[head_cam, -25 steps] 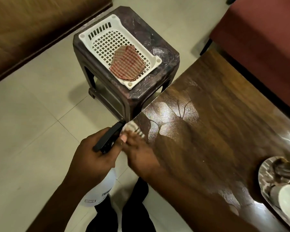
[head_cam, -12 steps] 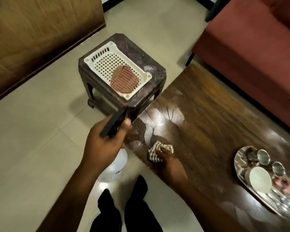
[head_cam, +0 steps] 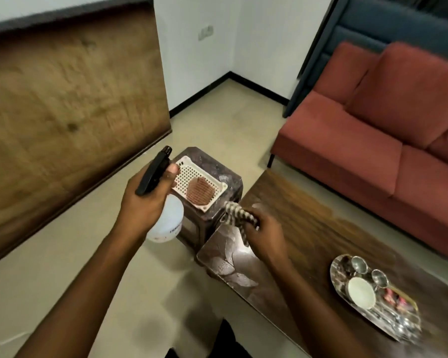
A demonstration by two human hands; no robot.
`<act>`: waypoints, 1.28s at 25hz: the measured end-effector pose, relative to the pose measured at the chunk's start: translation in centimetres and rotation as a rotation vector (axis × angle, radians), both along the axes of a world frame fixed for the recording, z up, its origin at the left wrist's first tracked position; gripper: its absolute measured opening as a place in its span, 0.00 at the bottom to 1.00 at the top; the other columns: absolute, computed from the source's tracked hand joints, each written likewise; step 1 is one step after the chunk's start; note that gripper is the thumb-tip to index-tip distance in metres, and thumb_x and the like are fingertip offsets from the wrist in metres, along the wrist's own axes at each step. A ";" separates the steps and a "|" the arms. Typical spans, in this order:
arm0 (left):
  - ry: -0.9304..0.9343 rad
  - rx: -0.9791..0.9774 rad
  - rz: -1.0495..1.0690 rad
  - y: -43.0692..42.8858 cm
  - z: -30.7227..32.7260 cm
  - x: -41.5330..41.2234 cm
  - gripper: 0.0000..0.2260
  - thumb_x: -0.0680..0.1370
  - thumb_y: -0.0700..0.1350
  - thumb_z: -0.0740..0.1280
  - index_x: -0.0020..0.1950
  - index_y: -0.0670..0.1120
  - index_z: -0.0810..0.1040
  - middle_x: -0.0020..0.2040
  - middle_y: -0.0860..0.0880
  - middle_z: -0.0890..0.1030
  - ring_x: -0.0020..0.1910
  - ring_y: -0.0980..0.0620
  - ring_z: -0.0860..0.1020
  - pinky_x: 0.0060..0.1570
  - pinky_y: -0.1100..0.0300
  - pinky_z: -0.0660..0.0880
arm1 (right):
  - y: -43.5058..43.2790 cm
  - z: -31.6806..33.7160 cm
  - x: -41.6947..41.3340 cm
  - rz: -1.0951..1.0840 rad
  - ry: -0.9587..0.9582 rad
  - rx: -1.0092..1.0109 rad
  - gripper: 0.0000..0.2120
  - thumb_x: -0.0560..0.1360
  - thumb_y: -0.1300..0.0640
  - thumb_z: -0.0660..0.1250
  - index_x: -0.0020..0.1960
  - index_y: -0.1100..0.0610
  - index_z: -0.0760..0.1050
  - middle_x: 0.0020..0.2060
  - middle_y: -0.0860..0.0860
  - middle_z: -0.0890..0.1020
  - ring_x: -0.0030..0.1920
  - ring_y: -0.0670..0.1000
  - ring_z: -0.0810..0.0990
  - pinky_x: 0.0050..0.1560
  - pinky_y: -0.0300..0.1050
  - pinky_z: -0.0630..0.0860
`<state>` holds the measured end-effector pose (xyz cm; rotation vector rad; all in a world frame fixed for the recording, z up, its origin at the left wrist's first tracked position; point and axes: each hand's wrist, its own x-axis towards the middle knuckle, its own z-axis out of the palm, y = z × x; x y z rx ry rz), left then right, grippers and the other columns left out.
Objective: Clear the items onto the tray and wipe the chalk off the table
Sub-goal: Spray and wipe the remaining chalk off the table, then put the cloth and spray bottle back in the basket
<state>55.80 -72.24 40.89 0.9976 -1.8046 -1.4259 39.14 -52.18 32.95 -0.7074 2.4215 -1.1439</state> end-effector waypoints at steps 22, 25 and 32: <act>-0.067 0.050 -0.144 -18.1 -3.7 -9.4 0.15 0.84 0.57 0.67 0.68 0.54 0.82 0.58 0.56 0.84 0.66 0.47 0.82 0.72 0.47 0.76 | -19.4 -0.2 -5.3 -0.339 -0.636 -0.322 0.09 0.83 0.55 0.70 0.62 0.54 0.79 0.56 0.53 0.88 0.56 0.56 0.87 0.61 0.62 0.83; -0.151 0.025 -0.238 -20.9 -6.4 -12.8 0.17 0.85 0.56 0.65 0.73 0.54 0.79 0.66 0.57 0.83 0.68 0.56 0.81 0.72 0.58 0.74 | -21.3 -2.4 -6.9 -0.425 -0.783 -0.283 0.09 0.85 0.59 0.64 0.65 0.54 0.75 0.58 0.56 0.85 0.54 0.57 0.86 0.50 0.54 0.87; -0.381 0.004 -0.350 -26.7 -14.9 -17.9 0.23 0.81 0.71 0.59 0.74 0.66 0.72 0.61 0.51 0.84 0.67 0.48 0.78 0.68 0.46 0.76 | -24.9 -6.0 -8.1 -0.600 -0.847 -0.190 0.12 0.86 0.61 0.62 0.68 0.55 0.68 0.54 0.56 0.83 0.47 0.54 0.87 0.41 0.50 0.87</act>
